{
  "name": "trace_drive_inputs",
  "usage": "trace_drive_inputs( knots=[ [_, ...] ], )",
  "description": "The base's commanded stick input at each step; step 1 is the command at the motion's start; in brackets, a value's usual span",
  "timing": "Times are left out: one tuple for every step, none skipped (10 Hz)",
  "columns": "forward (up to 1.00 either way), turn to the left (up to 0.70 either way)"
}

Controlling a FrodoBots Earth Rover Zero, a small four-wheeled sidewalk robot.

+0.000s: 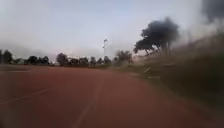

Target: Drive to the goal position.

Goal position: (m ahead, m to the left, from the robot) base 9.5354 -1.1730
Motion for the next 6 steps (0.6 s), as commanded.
trace_drive_inputs(
  knots=[
    [0.70,0.00],
    [0.70,0.00],
    [0.70,0.00],
    [0.70,0.00],
    [0.70,0.00],
    [0.70,0.00]
  ],
)
